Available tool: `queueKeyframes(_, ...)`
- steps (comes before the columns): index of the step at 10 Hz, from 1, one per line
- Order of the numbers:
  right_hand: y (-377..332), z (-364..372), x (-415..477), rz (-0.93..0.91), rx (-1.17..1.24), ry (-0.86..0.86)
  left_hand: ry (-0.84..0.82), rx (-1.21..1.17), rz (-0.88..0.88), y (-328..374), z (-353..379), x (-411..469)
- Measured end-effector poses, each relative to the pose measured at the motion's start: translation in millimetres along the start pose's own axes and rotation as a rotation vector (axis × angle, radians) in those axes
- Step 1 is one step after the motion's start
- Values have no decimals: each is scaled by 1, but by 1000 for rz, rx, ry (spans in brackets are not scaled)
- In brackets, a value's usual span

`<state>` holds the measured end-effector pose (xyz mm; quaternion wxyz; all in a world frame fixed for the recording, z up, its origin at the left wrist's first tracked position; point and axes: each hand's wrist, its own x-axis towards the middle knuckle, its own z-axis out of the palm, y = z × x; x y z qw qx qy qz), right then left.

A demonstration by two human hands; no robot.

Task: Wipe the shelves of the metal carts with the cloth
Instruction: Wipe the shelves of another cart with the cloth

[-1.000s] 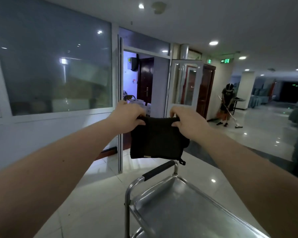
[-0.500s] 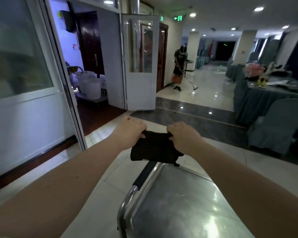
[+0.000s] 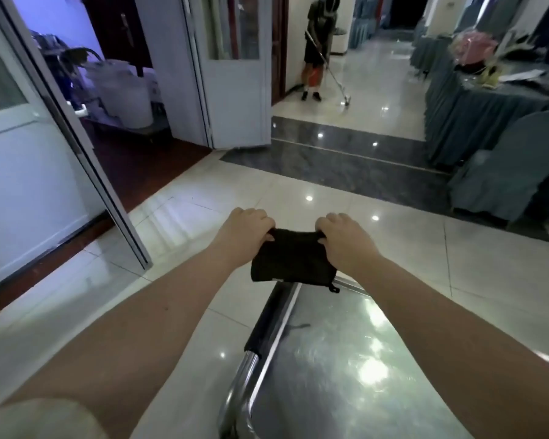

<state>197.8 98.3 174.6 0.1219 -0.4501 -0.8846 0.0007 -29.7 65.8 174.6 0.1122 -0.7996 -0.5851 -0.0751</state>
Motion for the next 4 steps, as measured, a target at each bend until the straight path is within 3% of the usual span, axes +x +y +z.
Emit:
queueKeyframes(1,-6,6,0,91,46,206,228,-155,-15,-12,10,12)
queueKeyframes(2,-29,37,-29,153,112,227,251,-353,-33,-17,41,-13)
queueKeyframes(3,-64,93,-75,230,108,93,126,-457,-29,-14,94,-70)
queueKeyframes(4,-95,151,-113,390,126,-195,-82,-496,-52,-12,145,-128)
